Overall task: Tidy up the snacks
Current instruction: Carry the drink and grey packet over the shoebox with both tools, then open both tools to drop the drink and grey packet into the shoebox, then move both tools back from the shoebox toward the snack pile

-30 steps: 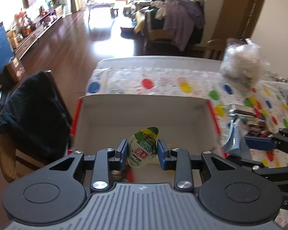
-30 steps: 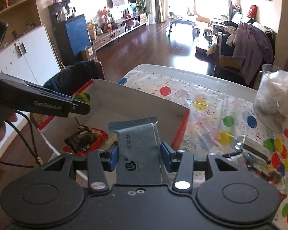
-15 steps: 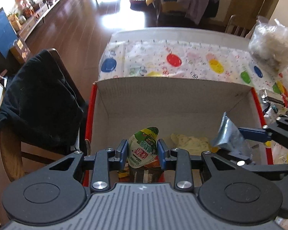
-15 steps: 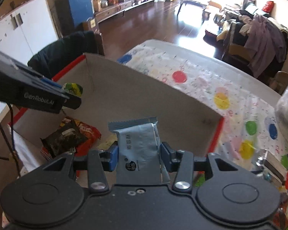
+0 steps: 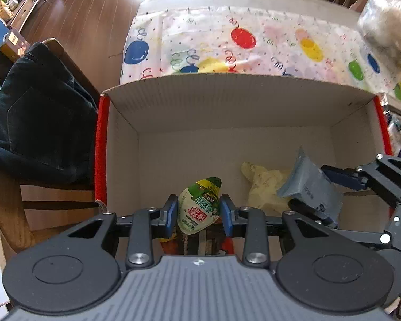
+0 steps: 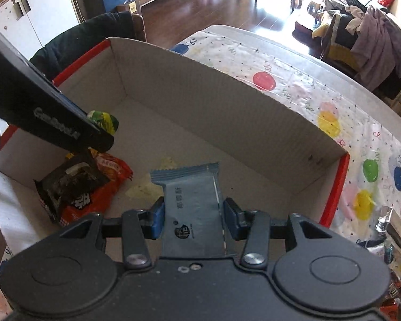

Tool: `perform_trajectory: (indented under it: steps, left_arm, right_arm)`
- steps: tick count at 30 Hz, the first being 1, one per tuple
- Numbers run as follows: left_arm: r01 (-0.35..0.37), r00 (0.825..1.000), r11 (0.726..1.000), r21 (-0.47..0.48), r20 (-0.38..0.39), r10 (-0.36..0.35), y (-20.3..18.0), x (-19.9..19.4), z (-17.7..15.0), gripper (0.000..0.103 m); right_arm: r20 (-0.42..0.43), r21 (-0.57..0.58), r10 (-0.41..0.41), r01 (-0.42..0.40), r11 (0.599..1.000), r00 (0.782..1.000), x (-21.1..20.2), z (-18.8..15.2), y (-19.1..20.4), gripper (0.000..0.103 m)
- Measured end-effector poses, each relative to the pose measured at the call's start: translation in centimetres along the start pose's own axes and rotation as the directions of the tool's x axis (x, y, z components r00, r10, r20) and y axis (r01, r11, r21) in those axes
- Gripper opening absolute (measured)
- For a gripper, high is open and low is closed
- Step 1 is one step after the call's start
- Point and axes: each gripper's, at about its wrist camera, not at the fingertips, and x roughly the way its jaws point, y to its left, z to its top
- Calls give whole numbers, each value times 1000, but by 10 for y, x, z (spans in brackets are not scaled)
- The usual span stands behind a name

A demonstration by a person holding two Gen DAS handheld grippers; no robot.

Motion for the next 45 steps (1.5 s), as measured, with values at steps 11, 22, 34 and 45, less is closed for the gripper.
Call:
perform_trajectory:
  steps: [11,22,34,45]
  left_arm:
    - [-9,1000,1000,5,-6,9,-5,0,2,40]
    - [39,991,999,4,130,-39,-10,-32,-20,51]
    - [87,946,994,63,309,-102,-29,-84,-57,63]
    - [89,899,989,118,418,-131,-50,-116,-89,72]
  right_arm:
    - [32,24,26,-27,999,999,-14,-3,-4,53]
    - [122,51,52,-58,997,991,-62,-15,-3,63]
    - [242,93,61,-86,992,968,-123,-37,-6,76]
    - [314,130,62,-108,986,947,-158,-66,-11,88]
